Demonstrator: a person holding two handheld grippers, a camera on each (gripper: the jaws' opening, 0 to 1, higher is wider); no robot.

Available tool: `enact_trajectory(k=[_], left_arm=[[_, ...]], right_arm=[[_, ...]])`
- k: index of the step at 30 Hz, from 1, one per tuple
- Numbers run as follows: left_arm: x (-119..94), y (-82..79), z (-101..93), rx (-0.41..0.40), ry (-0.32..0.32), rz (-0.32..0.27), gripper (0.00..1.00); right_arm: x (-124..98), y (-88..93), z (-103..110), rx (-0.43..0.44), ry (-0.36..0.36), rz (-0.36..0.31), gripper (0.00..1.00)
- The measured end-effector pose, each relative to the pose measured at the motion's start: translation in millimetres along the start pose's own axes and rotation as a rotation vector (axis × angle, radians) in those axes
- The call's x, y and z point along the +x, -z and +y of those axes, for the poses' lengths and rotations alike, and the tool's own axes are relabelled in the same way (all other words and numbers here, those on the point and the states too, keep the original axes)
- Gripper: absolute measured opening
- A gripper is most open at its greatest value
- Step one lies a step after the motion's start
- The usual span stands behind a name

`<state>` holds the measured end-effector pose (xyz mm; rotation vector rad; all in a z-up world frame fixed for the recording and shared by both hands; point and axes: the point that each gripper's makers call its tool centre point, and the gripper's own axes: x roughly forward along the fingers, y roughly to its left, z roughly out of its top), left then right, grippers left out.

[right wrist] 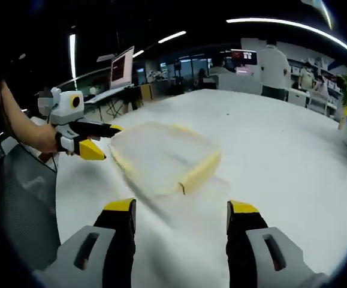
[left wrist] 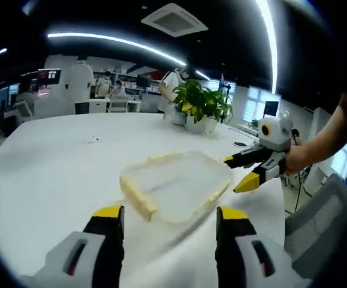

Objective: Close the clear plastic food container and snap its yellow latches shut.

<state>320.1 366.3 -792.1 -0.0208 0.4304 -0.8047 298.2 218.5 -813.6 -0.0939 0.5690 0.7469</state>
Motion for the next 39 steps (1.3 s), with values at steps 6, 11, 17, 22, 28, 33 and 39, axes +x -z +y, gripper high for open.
enact_trajectory(k=[6, 11, 17, 22, 28, 33, 39], left_arm=[[11.3, 26.1, -0.7, 0.046, -0.022, 0.068, 0.52], [15.5, 20.2, -1.5, 0.039, -0.034, 0.042, 0.47], [19.3, 27.7, 3.4, 0.047, -0.054, 0.062, 0.47], [21.3, 26.4, 3.9, 0.061, -0.051, 0.063, 0.45], [23.8, 25.7, 4.1, 0.057, -0.048, 0.064, 0.43], [25.7, 24.7, 7.2, 0.051, -0.066, 0.067, 0.43], [29.0, 21.2, 18.5, 0.046, -0.081, 0.074, 0.43]], right_arm=[[12.4, 12.8, 8.7, -0.01, -0.004, 0.003, 0.55], [17.9, 11.2, 11.2, -0.012, 0.003, -0.004, 0.51], [27.0, 12.3, 8.2, -0.028, 0.013, 0.001, 0.46], [31.1, 6.2, 5.8, -0.034, 0.011, -0.004, 0.46], [37.0, 2.5, 5.4, -0.047, 0.003, -0.001, 0.43], [42.2, 0.5, 2.8, -0.042, 0.009, -0.003, 0.44], [52.2, -7.6, -0.3, -0.033, 0.011, 0.002, 0.45]])
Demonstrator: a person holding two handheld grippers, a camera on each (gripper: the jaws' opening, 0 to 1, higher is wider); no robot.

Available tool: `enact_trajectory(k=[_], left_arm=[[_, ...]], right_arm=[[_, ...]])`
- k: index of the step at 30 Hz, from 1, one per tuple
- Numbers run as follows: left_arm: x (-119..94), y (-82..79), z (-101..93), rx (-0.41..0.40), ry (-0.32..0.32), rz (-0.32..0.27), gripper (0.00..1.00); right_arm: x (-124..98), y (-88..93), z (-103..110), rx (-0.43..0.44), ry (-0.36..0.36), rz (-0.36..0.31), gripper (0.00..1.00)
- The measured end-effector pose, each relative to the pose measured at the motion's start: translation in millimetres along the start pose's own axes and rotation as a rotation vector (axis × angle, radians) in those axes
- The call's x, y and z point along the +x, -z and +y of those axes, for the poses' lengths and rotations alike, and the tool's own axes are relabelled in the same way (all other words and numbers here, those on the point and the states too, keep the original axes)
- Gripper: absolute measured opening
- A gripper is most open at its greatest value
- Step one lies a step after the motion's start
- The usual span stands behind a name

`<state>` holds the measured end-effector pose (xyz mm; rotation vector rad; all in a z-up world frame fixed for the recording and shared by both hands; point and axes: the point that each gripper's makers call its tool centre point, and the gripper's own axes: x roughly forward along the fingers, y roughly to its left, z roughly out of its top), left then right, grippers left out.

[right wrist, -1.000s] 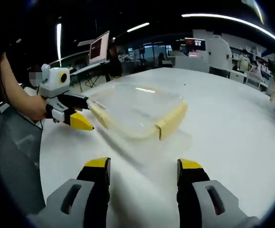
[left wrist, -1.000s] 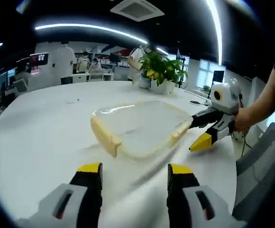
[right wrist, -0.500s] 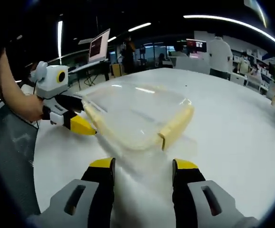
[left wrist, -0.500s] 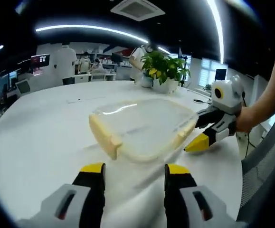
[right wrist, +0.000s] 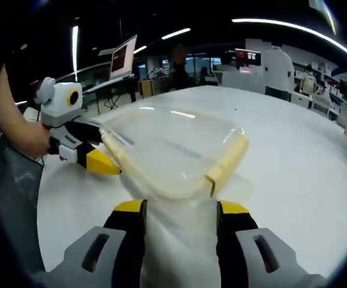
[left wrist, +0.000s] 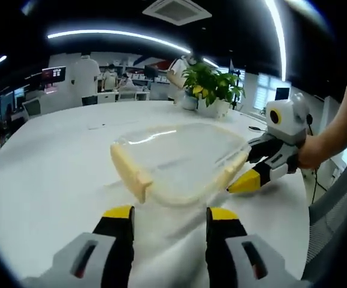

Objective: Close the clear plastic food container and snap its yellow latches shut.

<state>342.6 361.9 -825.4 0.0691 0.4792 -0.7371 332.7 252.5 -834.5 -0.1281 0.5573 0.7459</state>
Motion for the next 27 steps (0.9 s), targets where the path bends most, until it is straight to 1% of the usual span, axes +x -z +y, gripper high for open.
enact_trajectory(k=[8, 15, 27], left_arm=[[2.6, -3.5, 19.6, -0.008, -0.01, 0.004, 0.43], [7.2, -7.6, 38.0, -0.007, -0.017, 0.007, 0.42], [25.2, -22.4, 75.8, -0.001, -0.045, 0.004, 0.4]], right_arm=[[16.7, -9.6, -2.2, -0.005, 0.002, -0.004, 0.45], [34.7, -21.6, -7.5, -0.004, 0.004, -0.013, 0.45], [65.9, -42.7, -24.5, -0.003, 0.023, -0.021, 0.44]])
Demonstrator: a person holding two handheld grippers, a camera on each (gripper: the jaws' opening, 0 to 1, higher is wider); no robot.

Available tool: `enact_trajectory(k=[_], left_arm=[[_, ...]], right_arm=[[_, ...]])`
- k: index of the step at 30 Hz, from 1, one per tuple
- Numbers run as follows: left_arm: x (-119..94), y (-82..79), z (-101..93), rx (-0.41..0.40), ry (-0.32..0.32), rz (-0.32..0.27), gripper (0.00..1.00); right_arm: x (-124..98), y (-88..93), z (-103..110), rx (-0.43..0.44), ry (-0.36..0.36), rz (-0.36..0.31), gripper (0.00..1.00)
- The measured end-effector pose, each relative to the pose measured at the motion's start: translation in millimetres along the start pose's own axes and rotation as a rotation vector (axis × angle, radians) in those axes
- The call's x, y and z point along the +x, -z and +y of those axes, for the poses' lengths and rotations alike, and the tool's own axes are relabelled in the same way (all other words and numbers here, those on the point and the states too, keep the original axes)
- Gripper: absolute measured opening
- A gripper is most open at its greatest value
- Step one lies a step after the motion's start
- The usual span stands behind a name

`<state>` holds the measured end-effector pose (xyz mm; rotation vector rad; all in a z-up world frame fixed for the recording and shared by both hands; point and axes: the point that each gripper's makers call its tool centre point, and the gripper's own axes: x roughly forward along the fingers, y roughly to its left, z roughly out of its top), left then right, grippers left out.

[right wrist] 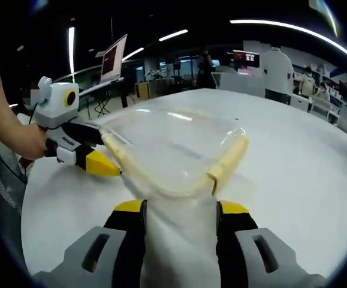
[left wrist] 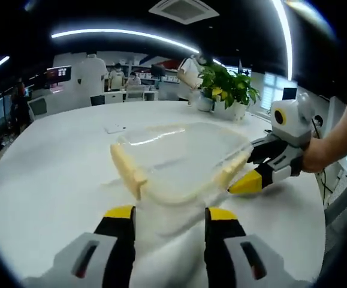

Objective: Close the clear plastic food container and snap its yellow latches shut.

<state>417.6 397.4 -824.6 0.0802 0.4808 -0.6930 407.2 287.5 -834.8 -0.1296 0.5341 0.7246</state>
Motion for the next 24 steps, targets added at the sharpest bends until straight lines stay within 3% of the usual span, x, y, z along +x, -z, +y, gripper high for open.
enact_trajectory(k=[13, 24], left_arm=[[18.6, -12.7, 34.5, 0.001, -0.019, -0.006, 0.4], [27.7, -17.2, 44.5, -0.008, -0.029, -0.016, 0.4]], right_arm=[[32.3, -20.7, -17.5, -0.015, 0.013, -0.001, 0.44], [41.8, -26.9, -26.1, -0.031, 0.023, -0.001, 0.43]])
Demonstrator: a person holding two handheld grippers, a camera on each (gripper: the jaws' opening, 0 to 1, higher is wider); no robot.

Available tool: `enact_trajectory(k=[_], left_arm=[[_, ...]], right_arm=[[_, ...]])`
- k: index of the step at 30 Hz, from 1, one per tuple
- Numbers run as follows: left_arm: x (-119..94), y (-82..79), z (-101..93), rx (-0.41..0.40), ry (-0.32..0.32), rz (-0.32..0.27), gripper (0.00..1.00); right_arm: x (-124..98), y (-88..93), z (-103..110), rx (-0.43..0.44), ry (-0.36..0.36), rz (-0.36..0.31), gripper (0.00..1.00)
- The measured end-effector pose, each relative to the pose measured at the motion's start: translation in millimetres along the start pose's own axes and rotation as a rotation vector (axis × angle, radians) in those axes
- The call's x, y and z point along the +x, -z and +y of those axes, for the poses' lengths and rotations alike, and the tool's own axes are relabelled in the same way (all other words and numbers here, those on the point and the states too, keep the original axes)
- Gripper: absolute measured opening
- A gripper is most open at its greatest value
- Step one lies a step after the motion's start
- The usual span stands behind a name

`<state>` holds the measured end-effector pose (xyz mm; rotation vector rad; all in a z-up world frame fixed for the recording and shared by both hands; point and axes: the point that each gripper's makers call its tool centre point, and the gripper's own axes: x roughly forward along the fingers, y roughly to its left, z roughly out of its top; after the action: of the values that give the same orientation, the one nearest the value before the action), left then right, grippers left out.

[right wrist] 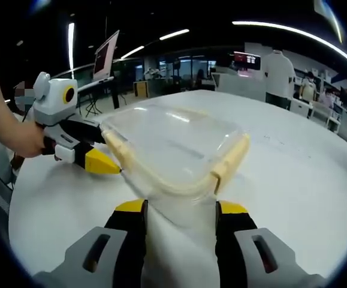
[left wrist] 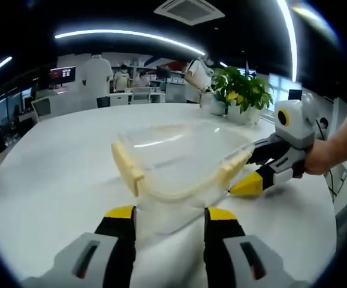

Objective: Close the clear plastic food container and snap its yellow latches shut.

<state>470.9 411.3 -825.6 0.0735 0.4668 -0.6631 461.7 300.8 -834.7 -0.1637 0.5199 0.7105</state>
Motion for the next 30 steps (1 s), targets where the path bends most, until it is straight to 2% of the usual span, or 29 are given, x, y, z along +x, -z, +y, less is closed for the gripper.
enact_trajectory(k=[11, 13, 16, 26, 30], left_arm=[[0.1, 2.6, 2.1, -0.011, 0.005, 0.003, 0.39], [-0.4, 4.2, 2.1, -0.019, 0.007, 0.009, 0.41], [-0.9, 5.5, 1.1, -0.033, 0.004, 0.007, 0.49], [-14.6, 6.3, 1.1, -0.054, -0.003, 0.0, 0.5], [-22.5, 7.2, 0.1, -0.088, -0.006, -0.013, 0.52]], right_arm=[[-1.2, 0.6, 2.2, -0.01, 0.015, -0.002, 0.41], [-2.4, 0.4, 2.5, -0.004, 0.014, -0.004, 0.41], [-4.2, -3.1, 4.0, 0.01, 0.013, -0.02, 0.45], [-19.0, 1.9, 5.0, 0.06, 0.033, -0.026, 0.55], [-27.2, 4.9, 5.5, 0.092, 0.037, -0.041, 0.6]])
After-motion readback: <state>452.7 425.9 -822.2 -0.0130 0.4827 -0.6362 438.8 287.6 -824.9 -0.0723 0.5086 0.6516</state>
